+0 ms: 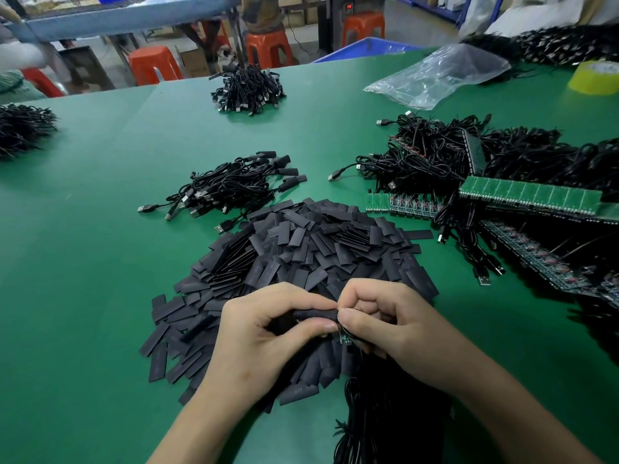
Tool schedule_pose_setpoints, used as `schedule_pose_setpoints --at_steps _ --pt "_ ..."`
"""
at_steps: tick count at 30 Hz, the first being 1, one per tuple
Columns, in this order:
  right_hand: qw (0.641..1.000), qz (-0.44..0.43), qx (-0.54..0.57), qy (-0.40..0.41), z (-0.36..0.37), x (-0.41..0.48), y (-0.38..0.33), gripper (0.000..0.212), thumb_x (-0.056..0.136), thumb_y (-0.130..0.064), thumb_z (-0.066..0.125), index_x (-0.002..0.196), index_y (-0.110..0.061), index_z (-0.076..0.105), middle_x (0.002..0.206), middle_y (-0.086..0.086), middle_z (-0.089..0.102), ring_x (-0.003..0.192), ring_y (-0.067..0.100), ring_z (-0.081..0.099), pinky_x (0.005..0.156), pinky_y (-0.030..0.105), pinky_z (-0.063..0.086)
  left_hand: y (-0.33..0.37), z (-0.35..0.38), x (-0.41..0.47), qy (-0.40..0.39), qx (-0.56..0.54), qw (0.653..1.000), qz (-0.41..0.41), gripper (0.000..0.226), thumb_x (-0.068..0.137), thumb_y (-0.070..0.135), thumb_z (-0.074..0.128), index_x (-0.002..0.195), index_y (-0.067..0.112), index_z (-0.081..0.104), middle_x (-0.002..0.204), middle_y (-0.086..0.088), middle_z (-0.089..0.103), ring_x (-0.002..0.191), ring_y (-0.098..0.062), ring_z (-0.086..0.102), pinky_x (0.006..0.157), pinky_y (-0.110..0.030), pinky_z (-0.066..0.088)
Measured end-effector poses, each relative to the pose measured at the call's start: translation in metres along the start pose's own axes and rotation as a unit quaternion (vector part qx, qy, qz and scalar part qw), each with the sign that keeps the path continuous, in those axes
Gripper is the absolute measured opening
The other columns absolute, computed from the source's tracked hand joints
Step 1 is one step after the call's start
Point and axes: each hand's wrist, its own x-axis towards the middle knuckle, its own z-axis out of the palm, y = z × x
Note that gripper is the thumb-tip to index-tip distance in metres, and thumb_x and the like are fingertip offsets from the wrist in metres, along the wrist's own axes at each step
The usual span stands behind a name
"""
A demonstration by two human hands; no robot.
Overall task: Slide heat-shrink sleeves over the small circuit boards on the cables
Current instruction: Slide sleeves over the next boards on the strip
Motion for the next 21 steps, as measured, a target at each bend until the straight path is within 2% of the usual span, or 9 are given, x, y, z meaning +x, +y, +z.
schedule_pose_setpoints --at_steps 2,5,9,12,17,21 --pt "1.000 0.001 0.002 0.000 0.000 0.000 0.000 0.019 0.099 -0.026 0.057 0.082 -0.021 0.061 0.063 0.005 0.051 0.059 0.018 0.043 0.056 0.028 0.036 0.000 0.001 0.000 0.000 0.005 1.000 0.000 0.018 0.078 0.022 0.084 0.096 0.025 0.080 0.091 0.014 0.075 0.084 -0.012 0.073 0.075 -0.026 0.056" --pt "1.000 0.008 0.011 0.008 -0.001 0.001 -0.001 0.018 0.099 -0.026 0.057 0.082 -0.021 0.061 0.063 0.000 0.053 0.059 0.015 0.044 0.056 0.025 0.036 0.000 0.002 -0.001 0.027 0.022 0.999 -0.002 0.021 0.078 0.027 0.085 0.098 0.024 0.080 0.091 0.013 0.075 0.084 -0.013 0.073 0.073 -0.031 0.056" --pt "0.998 0.021 0.046 0.034 -0.003 0.001 -0.002 0.020 0.097 -0.027 0.057 0.078 -0.026 0.063 0.063 -0.001 0.058 0.056 0.015 0.045 0.054 0.024 0.038 0.000 0.003 -0.002 0.116 0.034 0.993 -0.020 0.031 0.075 0.034 0.086 0.104 0.027 0.078 0.088 0.014 0.073 0.079 -0.012 0.071 0.075 -0.017 0.052" --pt "0.996 0.027 0.067 0.049 -0.002 0.002 -0.002 0.019 0.096 -0.029 0.056 0.078 -0.024 0.063 0.063 0.000 0.059 0.056 0.015 0.047 0.055 0.025 0.041 -0.002 0.005 -0.004 0.159 0.022 0.986 -0.038 0.025 0.076 0.030 0.084 0.101 0.026 0.078 0.088 0.014 0.075 0.078 -0.010 0.073 0.076 -0.017 0.053" --pt "0.994 0.034 0.082 0.063 0.002 0.003 -0.002 0.024 0.101 -0.023 0.058 0.077 -0.022 0.062 0.062 0.002 0.058 0.055 0.017 0.047 0.055 0.027 0.040 -0.002 0.013 -0.008 0.178 0.071 0.981 -0.017 0.025 0.078 0.020 0.085 0.103 0.019 0.079 0.097 0.015 0.076 0.087 -0.002 0.073 0.080 -0.010 0.051" --pt "0.994 0.038 0.076 0.069 0.003 0.001 -0.003 0.027 0.104 -0.015 0.056 0.078 -0.019 0.061 0.062 0.001 0.059 0.053 0.015 0.048 0.054 0.023 0.041 -0.001 0.015 -0.008 0.163 0.087 0.983 -0.009 0.030 0.079 0.027 0.082 0.107 0.016 0.077 0.095 0.015 0.075 0.084 -0.001 0.072 0.080 -0.010 0.052"
